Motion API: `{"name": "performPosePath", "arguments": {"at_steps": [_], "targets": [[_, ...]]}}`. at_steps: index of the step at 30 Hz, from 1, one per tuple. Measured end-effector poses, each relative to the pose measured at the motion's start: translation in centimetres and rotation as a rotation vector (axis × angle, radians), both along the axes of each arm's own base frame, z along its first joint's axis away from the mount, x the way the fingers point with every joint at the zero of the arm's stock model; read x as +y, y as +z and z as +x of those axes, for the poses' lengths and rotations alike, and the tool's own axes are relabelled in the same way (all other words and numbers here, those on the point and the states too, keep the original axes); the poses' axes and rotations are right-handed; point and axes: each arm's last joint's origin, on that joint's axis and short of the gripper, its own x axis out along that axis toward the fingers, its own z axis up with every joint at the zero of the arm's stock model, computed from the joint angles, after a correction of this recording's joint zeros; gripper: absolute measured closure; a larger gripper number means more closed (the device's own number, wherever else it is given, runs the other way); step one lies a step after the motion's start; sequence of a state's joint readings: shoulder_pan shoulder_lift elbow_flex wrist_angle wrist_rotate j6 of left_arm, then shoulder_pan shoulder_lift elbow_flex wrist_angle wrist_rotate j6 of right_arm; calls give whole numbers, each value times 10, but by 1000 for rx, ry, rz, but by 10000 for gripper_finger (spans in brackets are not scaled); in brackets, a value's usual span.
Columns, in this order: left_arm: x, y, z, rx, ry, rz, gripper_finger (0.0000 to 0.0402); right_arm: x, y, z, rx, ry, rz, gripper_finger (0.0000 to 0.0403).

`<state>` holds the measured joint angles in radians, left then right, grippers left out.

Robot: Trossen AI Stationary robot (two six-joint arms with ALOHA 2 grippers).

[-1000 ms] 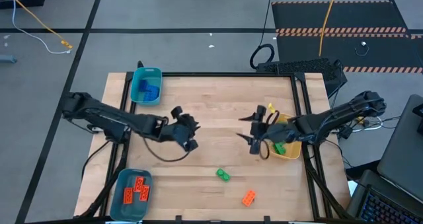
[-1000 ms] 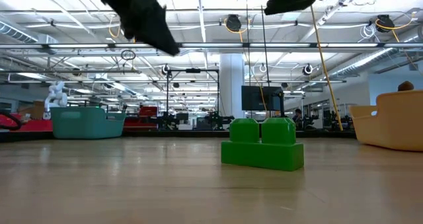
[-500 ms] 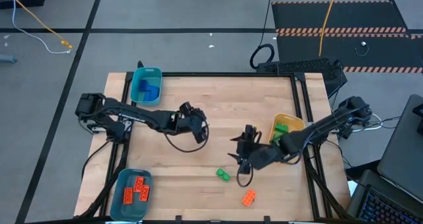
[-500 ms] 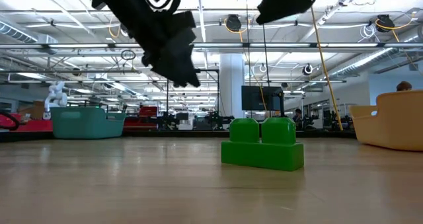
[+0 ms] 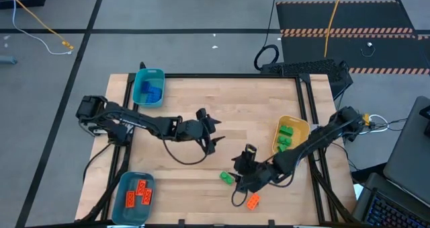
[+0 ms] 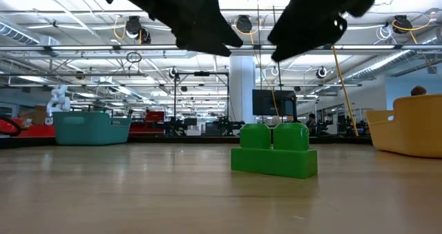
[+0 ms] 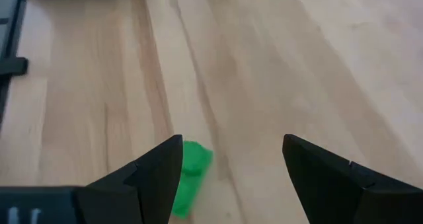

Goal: Sort & place blocks by color
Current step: Put the green game piece into the yellow bin

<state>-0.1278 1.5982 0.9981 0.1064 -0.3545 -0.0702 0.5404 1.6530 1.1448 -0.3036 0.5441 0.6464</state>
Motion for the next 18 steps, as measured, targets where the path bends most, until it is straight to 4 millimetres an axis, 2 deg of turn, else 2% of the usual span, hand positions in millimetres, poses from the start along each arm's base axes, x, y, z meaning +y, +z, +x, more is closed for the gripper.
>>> {"name": "performPosePath", "arguments": {"at_steps": [8,18], "targets": [[-13,0,-1,4,-60,12,107,14,-37,15,43,-19,114,149],[-6,0,-1,9,-34,14,107,28,-61,20,35,-16,132,149]]}}
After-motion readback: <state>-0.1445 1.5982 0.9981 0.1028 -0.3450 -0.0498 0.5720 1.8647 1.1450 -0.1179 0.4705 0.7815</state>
